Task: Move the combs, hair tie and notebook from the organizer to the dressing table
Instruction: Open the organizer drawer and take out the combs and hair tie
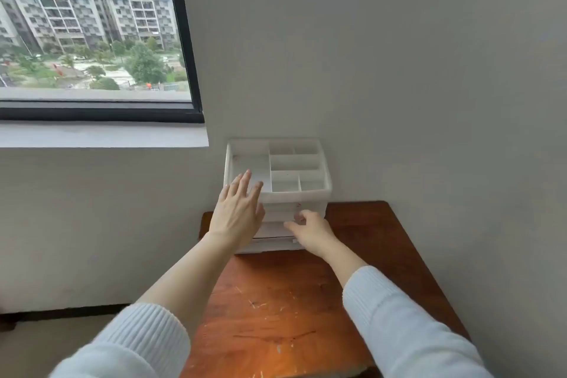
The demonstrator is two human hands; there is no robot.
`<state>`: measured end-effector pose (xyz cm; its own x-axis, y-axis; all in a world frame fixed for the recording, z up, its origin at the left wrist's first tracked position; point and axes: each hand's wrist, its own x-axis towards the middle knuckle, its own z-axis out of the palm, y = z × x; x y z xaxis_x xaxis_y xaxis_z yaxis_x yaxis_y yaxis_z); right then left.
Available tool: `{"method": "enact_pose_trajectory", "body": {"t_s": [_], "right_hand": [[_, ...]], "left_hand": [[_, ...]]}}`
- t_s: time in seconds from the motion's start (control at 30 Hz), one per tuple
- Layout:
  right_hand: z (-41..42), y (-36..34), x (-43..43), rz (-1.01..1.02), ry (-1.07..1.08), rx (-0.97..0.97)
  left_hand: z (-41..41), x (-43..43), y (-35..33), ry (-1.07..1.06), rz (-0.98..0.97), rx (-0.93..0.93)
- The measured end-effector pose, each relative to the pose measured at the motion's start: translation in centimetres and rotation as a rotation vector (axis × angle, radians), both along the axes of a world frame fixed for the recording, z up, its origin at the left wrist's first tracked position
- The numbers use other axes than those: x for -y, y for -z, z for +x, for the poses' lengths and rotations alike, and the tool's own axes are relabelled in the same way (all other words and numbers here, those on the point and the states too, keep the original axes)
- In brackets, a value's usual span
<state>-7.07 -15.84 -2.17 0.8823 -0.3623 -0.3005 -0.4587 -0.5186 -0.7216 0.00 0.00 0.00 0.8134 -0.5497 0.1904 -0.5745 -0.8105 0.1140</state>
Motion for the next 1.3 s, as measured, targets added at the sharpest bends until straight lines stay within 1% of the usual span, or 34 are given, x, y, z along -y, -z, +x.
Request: {"method": "enact_pose_trajectory", "body": {"t_s": [0.03,0.17,0.27,0.33,0.4,0.47,0.73,0.87,1.03,1.2,1.3], "right_hand": [[0.7,0.5,-0.2,0.087,0.04,-0.008],[2.2,1.9,-0.8,0.384,0.182,-0.031],[3.1,2.1,-1.4,0.667,0.384,0.031],[3.5,2.0,-1.7,0.848,0.504,0.082],[3.8,1.8,-2.0,0.953,0.552,0.116],[3.9,1.5,-2.2,1.008,0.564,0.124],[1.7,1.5,-2.4,1.017,0.519,0.075],[-0.5,1.7,-2.3,0.995,0.537,0.027],[-3.9,1.4,-1.9,0.939,0.508,-0.074],[-6.0,1.2,-1.7,0.895,0.469,-0.134],[-6.2,0.6,-1.6,0.833,0.397,-0.156]], "left_hand": [[0.6,-0.2,0.3,0.016,0.01,0.028],[2.4,-1.1,1.9,0.101,-0.06,0.093],[2.7,-1.0,2.7,0.12,-0.16,0.125],[2.7,-1.1,3.1,0.124,-0.201,0.107],[2.7,-1.0,3.2,0.129,-0.25,0.088],[2.7,-0.8,3.1,0.121,-0.285,0.057],[3.1,-1.0,2.8,0.116,-0.333,-0.089],[3.0,-1.0,2.3,0.11,-0.305,-0.135],[3.2,-1.0,2.1,0.112,-0.212,-0.14],[2.8,-0.8,2.5,0.101,-0.105,-0.06],[2.4,-0.7,2.3,0.085,-0.062,-0.042]]}}
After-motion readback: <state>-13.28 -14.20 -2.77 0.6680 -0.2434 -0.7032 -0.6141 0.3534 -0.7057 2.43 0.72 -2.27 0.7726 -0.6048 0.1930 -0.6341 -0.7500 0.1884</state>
